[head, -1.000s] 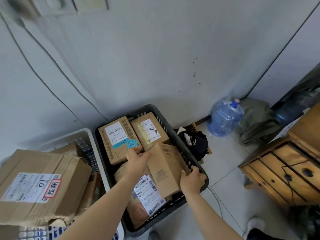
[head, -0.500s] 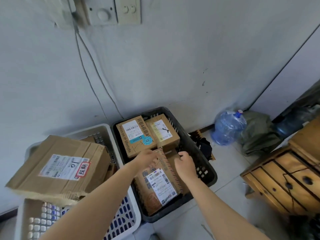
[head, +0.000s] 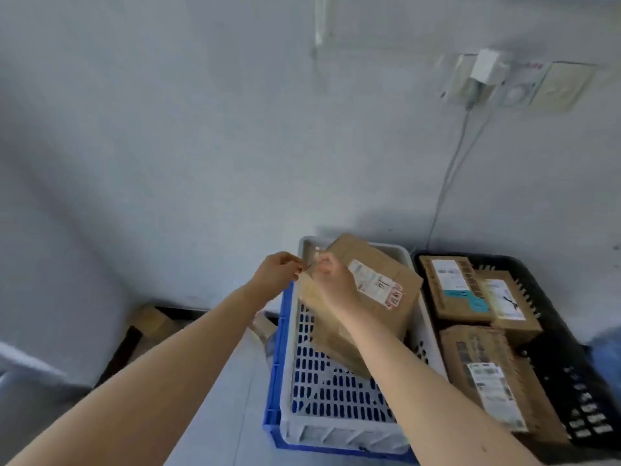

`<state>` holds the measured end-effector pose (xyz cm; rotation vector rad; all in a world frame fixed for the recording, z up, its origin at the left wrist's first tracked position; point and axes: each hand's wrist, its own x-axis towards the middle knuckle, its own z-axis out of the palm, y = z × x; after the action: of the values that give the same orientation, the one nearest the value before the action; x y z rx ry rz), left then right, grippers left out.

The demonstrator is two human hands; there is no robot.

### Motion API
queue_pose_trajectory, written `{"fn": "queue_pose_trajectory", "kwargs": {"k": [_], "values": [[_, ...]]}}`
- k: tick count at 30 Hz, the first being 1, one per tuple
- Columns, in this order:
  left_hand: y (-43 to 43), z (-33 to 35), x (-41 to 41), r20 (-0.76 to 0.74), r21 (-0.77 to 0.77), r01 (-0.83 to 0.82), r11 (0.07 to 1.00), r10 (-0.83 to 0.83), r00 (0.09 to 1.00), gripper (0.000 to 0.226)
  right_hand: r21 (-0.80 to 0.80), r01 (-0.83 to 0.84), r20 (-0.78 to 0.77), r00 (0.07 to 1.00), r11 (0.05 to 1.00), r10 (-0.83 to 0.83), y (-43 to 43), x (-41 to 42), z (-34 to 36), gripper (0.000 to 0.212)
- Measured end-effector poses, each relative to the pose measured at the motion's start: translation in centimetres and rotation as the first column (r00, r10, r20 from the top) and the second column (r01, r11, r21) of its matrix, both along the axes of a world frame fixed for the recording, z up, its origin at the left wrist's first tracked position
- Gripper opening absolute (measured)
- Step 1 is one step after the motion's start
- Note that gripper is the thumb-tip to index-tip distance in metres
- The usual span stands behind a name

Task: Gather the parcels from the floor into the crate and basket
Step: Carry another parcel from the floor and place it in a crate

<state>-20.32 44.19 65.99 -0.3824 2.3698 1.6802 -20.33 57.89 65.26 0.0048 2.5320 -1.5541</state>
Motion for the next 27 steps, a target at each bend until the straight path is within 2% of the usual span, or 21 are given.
{"fn": "queue_pose_trajectory", "kwargs": {"k": [4, 8, 14, 19, 21, 23, 27], "values": [[-12.3, -2.0, 4.3, 0.084, -0.050, -0.198, 0.979, 0.201, 0.976, 0.027, 0.010, -0.189, 0.111, 0.976, 0.982, 0.186, -10.3, 2.0, -2.7, 0.029], [-22.1, -5.3, 8.5, 0.191, -0.059, -0.375, 0.925, 0.379, 0.906, 0.024, 0.053, -0.363, 0.247, 0.907, 0.930, 0.340, -18.7, 3.9, -6.0, 0.032], [-31.3, -10.6, 11.0, 0.293, -0.072, -0.515, 0.854, 0.512, 0.807, 0.024, 0.153, -0.517, 0.394, 0.814, 0.842, 0.427, -27.8, 2.2, -10.6, 0.025], [-39.1, -16.1, 7.0, 0.369, -0.079, -0.572, 0.816, 0.557, 0.744, 0.023, 0.131, -0.497, 0.461, 0.796, 0.858, 0.392, -35.9, -2.6, -15.9, 0.029], [-42.3, -18.1, 4.7, 0.402, -0.079, -0.605, 0.793, 0.580, 0.708, 0.024, 0.147, -0.496, 0.509, 0.780, 0.856, 0.365, -39.6, -5.1, -18.2, 0.024], [-45.5, -20.2, 2.2, 0.454, -0.070, -0.620, 0.781, 0.579, 0.678, 0.025, 0.174, -0.531, 0.509, 0.770, 0.829, 0.386, -43.1, -8.0, -20.3, 0.013], [-52.4, -25.4, -2.6, 0.511, -0.064, -0.641, 0.765, 0.577, 0.637, 0.025, 0.267, -0.604, 0.540, 0.739, 0.751, 0.403, -49.6, -14.3, -25.3, 0.022]]}}
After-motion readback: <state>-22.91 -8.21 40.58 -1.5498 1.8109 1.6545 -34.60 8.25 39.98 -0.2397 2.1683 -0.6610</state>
